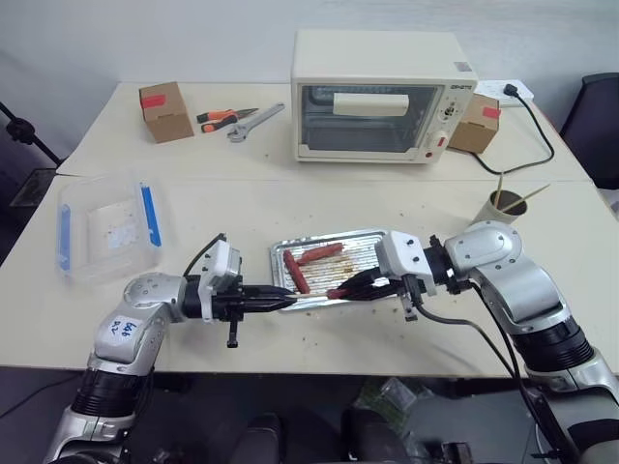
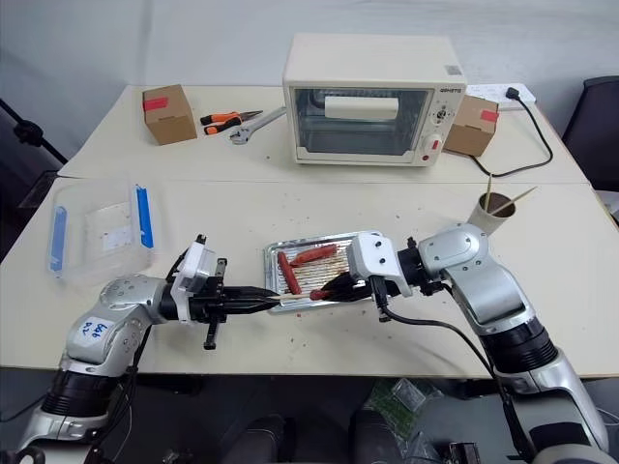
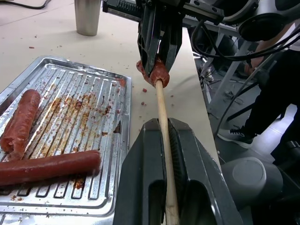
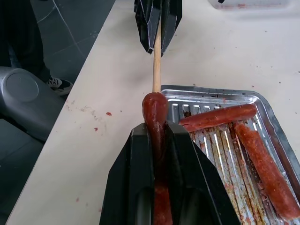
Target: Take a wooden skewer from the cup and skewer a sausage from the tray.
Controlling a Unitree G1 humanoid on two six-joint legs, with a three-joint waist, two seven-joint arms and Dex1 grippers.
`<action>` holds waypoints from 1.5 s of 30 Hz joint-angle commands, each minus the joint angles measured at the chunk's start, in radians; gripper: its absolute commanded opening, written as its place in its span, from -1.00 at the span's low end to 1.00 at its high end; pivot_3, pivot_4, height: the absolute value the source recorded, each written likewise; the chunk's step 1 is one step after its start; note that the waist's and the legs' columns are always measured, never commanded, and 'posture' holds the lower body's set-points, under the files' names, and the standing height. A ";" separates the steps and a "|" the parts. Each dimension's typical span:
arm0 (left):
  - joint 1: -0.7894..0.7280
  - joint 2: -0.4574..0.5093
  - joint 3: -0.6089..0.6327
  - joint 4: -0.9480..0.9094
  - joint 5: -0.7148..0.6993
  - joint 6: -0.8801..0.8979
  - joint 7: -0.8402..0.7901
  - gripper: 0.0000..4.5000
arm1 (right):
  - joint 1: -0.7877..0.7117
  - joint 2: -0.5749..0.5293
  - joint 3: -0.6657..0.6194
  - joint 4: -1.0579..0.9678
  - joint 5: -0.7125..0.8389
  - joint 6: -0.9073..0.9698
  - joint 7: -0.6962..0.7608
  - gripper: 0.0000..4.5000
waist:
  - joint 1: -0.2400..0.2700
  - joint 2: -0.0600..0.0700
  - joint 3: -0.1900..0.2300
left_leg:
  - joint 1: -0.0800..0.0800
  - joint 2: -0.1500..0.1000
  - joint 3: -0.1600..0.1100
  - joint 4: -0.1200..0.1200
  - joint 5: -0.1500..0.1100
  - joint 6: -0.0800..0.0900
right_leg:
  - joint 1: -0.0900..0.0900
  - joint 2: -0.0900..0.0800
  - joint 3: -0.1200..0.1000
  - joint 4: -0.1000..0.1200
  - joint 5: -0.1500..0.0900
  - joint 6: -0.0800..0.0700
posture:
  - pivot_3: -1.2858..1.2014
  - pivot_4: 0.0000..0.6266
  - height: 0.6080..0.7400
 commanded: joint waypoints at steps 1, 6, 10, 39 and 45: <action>-0.029 -0.046 -0.065 -0.059 -0.018 -0.003 0.005 -1.00 | -0.008 0.054 0.021 -0.090 0.075 0.018 0.001 -0.95 | 0.000 0.000 0.000 | 0.000 0.000 0.000 0.000 0.000 0.000 | 0.000 0.000 0.000 0.000 0.000 0.000 | 0.03 -0.52 1.00; -0.011 0.002 0.002 -0.054 -0.019 -0.002 0.006 -1.00 | 0.033 -0.016 -0.045 -0.085 0.075 0.068 0.002 -0.56 | 0.001 0.000 0.000 | 0.000 0.000 0.000 0.000 0.000 0.000 | 0.000 0.000 0.000 0.000 0.000 0.000 | 0.03 -0.52 1.00; 0.021 0.054 0.063 -0.040 -0.026 -0.015 -0.001 -1.00 | 0.069 -0.089 -0.097 -0.089 0.102 0.076 0.020 0.03 | 0.001 0.000 0.000 | 0.000 0.000 0.000 0.001 0.000 0.000 | 0.000 0.000 0.000 0.000 0.000 0.000 | 0.03 -0.52 1.00; 0.000 -0.264 0.685 0.113 -0.020 -0.173 1.188 -1.00 | 0.483 0.209 -0.474 -0.310 0.426 -0.198 -0.358 0.99 | 0.038 -0.005 -0.001 | 0.001 -0.002 0.001 0.003 0.000 0.000 | 0.001 0.001 0.001 0.004 0.001 0.001 | 0.03 -0.52 1.00; -0.019 -0.229 0.646 0.188 -0.001 -0.175 1.173 -0.75 | 0.476 0.175 -0.462 -0.299 0.432 -0.199 -0.351 1.00 | 0.047 -0.007 -0.001 | 0.001 -0.002 0.000 0.003 0.000 0.001 | 0.001 0.000 0.001 0.004 0.001 0.001 | 0.03 -0.52 1.00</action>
